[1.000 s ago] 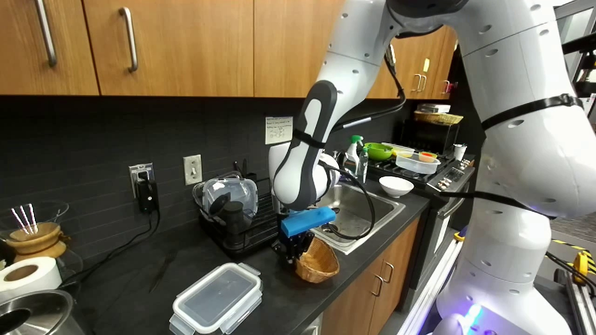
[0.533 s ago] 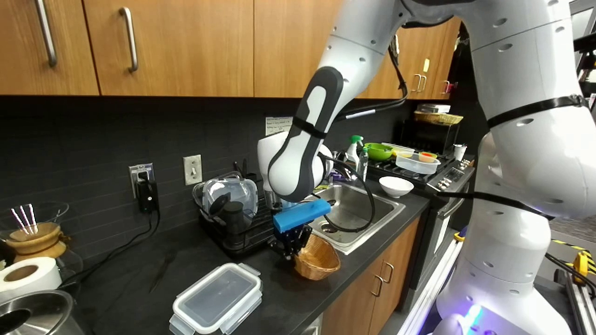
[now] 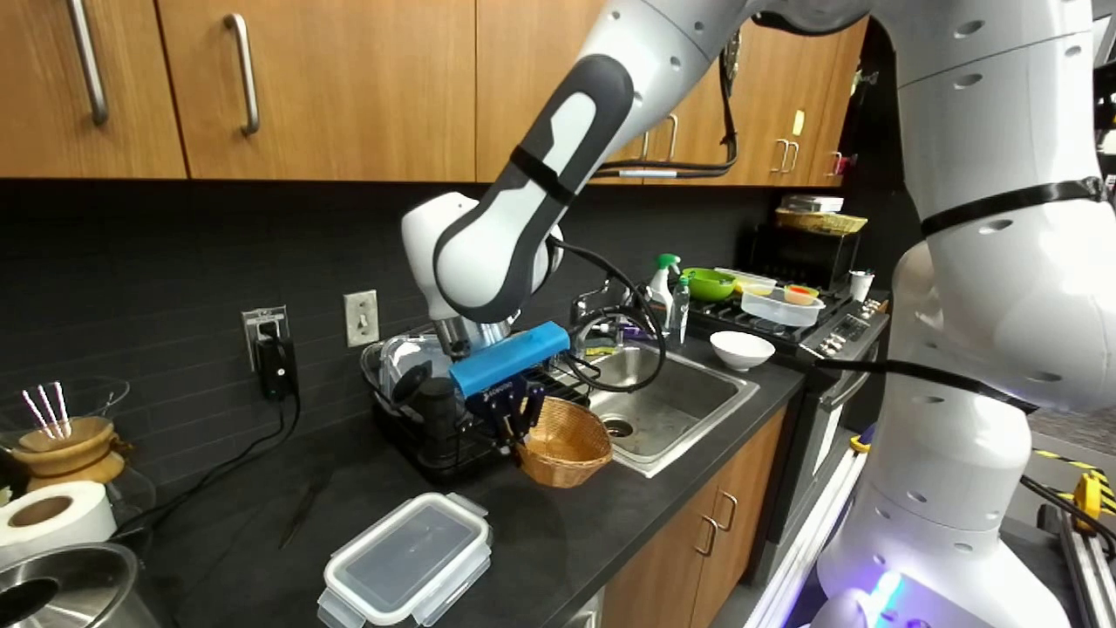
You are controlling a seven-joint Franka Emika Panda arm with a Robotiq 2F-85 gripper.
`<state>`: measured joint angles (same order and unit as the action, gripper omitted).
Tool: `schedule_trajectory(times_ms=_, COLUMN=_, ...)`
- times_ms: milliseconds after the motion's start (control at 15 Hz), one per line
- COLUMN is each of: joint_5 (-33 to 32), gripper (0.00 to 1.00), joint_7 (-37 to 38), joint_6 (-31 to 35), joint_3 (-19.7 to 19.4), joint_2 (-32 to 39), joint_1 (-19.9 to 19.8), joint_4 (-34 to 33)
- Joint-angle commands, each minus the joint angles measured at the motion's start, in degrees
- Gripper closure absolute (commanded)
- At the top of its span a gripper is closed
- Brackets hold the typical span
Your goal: Put the bowl on the lunch box
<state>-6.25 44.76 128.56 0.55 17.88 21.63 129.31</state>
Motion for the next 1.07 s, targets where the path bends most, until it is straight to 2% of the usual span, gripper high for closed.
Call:
schedule_trajectory(times_ms=0, joint_5=-1.84, gripper=0.98, joint_7=1.33, joint_6=-7.05, joint_3=2.25, joint_2=1.02, joint_1=-1.10, joint_4=-5.26)
schedule_trajectory(times_ms=400, joint_5=-1.66, gripper=0.98, joint_7=0.68, joint_6=-15.25, joint_3=3.69, joint_2=5.22, joint_1=-1.30, joint_4=-11.91)
schedule_trajectory(times_ms=1000, joint_5=-4.19, gripper=0.98, joint_7=0.87, joint_6=-26.88, joint_3=4.57, joint_2=14.30, joint_1=1.57, joint_4=-23.05)
